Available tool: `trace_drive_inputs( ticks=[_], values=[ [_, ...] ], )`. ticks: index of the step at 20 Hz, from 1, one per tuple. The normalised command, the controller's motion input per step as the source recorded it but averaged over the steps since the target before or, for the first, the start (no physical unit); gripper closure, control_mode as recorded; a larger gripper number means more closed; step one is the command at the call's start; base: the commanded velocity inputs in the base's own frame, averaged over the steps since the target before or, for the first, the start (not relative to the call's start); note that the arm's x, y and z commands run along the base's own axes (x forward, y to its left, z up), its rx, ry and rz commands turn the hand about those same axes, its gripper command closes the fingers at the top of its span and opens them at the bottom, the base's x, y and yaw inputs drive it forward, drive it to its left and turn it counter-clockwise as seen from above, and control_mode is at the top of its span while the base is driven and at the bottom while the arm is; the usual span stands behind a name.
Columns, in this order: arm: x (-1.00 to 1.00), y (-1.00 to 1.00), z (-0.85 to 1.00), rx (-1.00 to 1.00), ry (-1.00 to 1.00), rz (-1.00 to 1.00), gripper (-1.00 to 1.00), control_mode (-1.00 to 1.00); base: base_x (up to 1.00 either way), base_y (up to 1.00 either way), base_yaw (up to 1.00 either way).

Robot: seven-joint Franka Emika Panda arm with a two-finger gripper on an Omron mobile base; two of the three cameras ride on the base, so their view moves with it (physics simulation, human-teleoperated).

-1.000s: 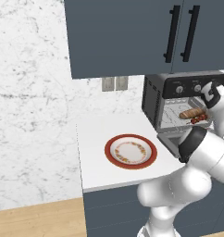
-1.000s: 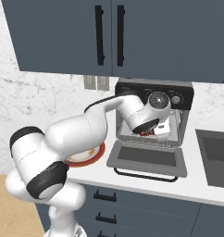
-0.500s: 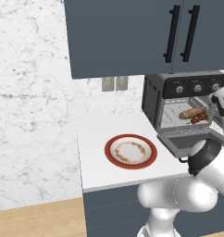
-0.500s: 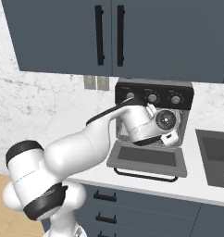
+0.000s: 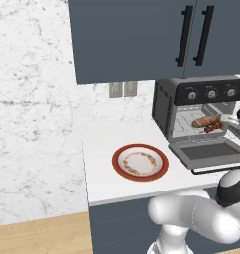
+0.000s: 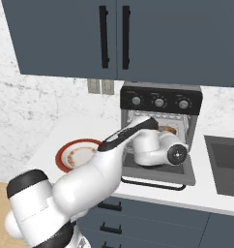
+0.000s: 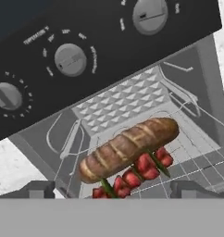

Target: Pick up the kebab skewer and baguette bread, and place them inside the toaster oven. Close the toaster oven door and start by setting the timer.

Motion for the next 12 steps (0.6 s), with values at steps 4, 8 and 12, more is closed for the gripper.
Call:
trace_drive_inputs(
  ticks=[4, 8, 12],
  values=[
    [-0.32, 0.0, -0.04, -0.37, -0.28, 0.35, -1.0, -1.0, 0.0, 0.0, 0.0],
    [-0.3, 0.01, -0.06, -0.42, -0.18, 0.32, -1.0, -1.0, 0.0, 0.0, 0.0],
    [-0.14, 0.33, 0.01, -0.41, -0.04, 0.13, -1.0, -1.0, 0.0, 0.0, 0.0]
  ],
)
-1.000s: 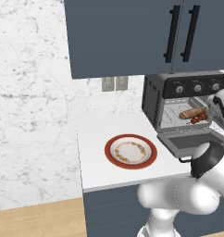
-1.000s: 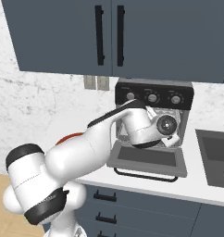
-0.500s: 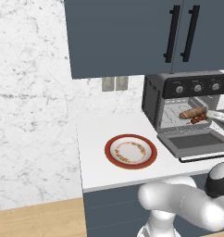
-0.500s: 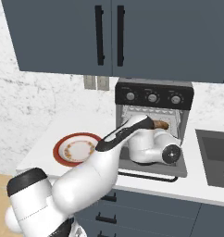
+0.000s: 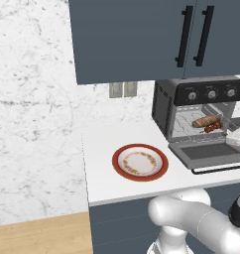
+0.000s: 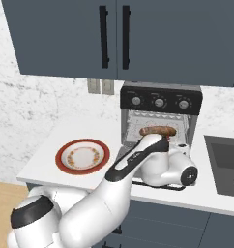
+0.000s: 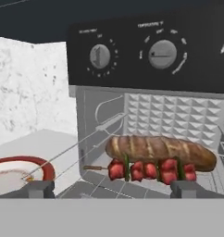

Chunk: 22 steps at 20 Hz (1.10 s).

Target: Pick up the kebab skewer and baguette bread, and place them inside the toaster oven. Close the toaster oven door and start by setting the timer.

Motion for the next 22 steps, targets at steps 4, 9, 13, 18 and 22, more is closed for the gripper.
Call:
trace_drive_inputs(
  ticks=[4, 9, 13, 18, 22],
  values=[
    [-0.08, 0.69, 0.32, -0.35, 0.13, 0.0, -1.0, -1.0, 0.0, 0.0, 0.0],
    [-0.17, 0.73, 0.16, -0.23, 0.17, 0.0, -1.0, -1.0, 0.0, 0.0, 0.0],
    [-0.43, 0.24, -0.01, 0.01, 0.02, -0.04, -1.0, -1.0, 0.0, 0.0, 0.0],
    [-0.17, 0.0, 0.0, 0.1, 0.0, -0.15, -1.0, -1.0, 0.0, 0.0, 0.0],
    [0.0, 0.01, 0.0, 0.11, 0.0, -0.21, -1.0, -1.0, 0.0, 0.0, 0.0]
  ],
)
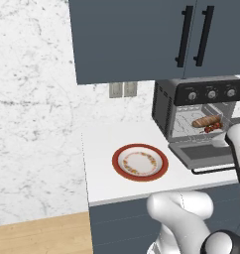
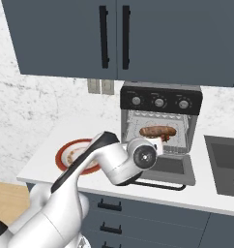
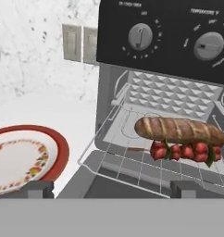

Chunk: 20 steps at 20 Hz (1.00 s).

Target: Pick up the kebab skewer and baguette bread, and place them inside the toaster oven. Close the toaster oven door and start by setting the timer.

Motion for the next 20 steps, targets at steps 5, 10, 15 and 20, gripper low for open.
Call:
trace_drive_inputs(
  ticks=[5, 10, 15, 20],
  values=[
    [0.0, -0.11, -0.05, 0.05, 0.0, -0.23, -1.0, -1.0, 0.0, 0.0, 0.0],
    [0.0, -0.15, -0.18, 0.01, -0.04, -0.05, -1.0, -1.0, 0.0, 0.0, 0.0],
    [0.0, 0.0, -0.01, 0.0, 0.0, 0.0, -1.0, -1.0, 0.0, 0.0, 0.0],
    [0.0, 0.0, 0.0, 0.0, 0.0, 0.0, -1.0, -1.0, 0.0, 0.0, 0.0]
  ],
)
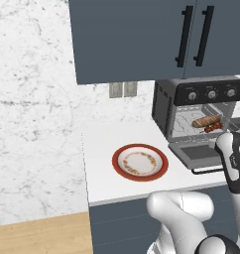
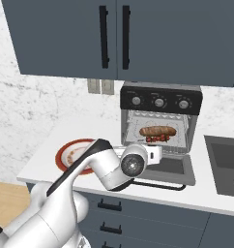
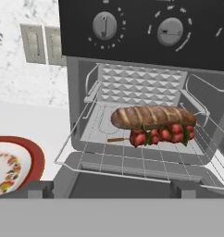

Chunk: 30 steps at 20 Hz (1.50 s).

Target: Pick up the kebab skewer and baguette bread, and place them inside the toaster oven. Close the toaster oven door and start by setting the timer.

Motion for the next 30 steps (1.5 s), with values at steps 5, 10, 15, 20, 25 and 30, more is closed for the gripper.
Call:
trace_drive_inputs(
  ticks=[5, 10, 15, 20, 25, 30],
  values=[
    [0.0, 0.0, 0.0, 0.0, 0.0, 0.0, -1.0, -1.0, 0.0, 0.0, 0.0],
    [0.0, 0.0, -0.01, 0.0, 0.0, 0.0, -1.0, -1.0, 0.0, 0.0, 0.0],
    [0.0, 0.0, -0.09, 0.0, 0.0, 0.0, -1.0, -1.0, 0.0, 0.0, 0.0],
    [0.17, 0.0, -0.06, 0.01, 0.0, -0.01, -1.0, -1.0, 0.0, 0.0, 0.0],
    [0.3, -0.05, -0.02, 0.06, 0.0, -0.07, -1.0, -1.0, 0.0, 0.0, 0.0],
    [0.23, -0.25, -0.16, 0.07, 0.0, -0.06, -1.0, -1.0, 0.0, 0.0, 0.0]
  ],
)
